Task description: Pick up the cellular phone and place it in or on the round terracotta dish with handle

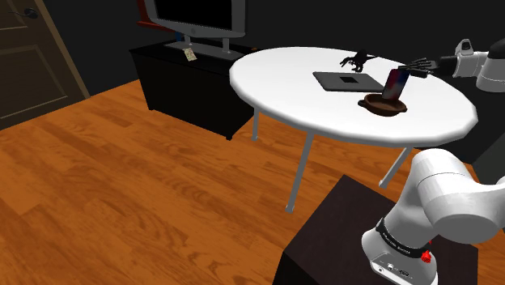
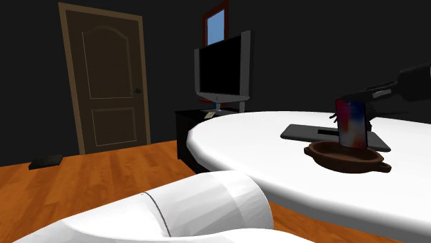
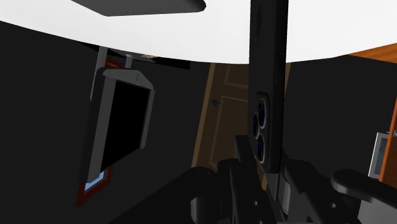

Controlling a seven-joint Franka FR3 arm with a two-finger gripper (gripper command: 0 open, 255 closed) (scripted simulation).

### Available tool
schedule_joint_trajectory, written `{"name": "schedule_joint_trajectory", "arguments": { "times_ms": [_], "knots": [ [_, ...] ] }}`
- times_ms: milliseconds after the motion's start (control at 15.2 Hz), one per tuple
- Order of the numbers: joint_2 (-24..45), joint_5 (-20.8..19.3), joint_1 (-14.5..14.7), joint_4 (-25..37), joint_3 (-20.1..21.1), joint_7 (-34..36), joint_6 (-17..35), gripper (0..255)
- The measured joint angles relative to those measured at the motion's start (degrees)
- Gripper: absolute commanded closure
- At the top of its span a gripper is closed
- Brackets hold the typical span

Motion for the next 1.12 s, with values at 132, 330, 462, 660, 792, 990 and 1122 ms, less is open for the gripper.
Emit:
{"name": "schedule_joint_trajectory", "arguments": {
  "times_ms": [132, 330, 462, 660, 792, 990, 1122],
  "knots": [
    [0.0, 0.0, 0.0, 0.0, 0.0, 0.0, 0.0, 0],
    [0.0, 0.0, 0.0, 0.0, 0.0, 0.0, 0.0, 0],
    [0.0, 0.0, 0.0, 0.0, 0.0, 0.0, 0.0, 0],
    [-0.29, 0.05, -1.15, 2.77, 0.25, -0.22, -3.84, 0],
    [-0.29, 0.2, -1.83, 4.19, 0.69, -0.07, -5.9, 0],
    [-0.43, 0.21, -2.4, 4.42, 0.82, -0.13, -6.74, 0],
    [-0.45, 0.21, -2.49, 4.39, 0.84, -0.14, -6.8, 0]
  ]
}}
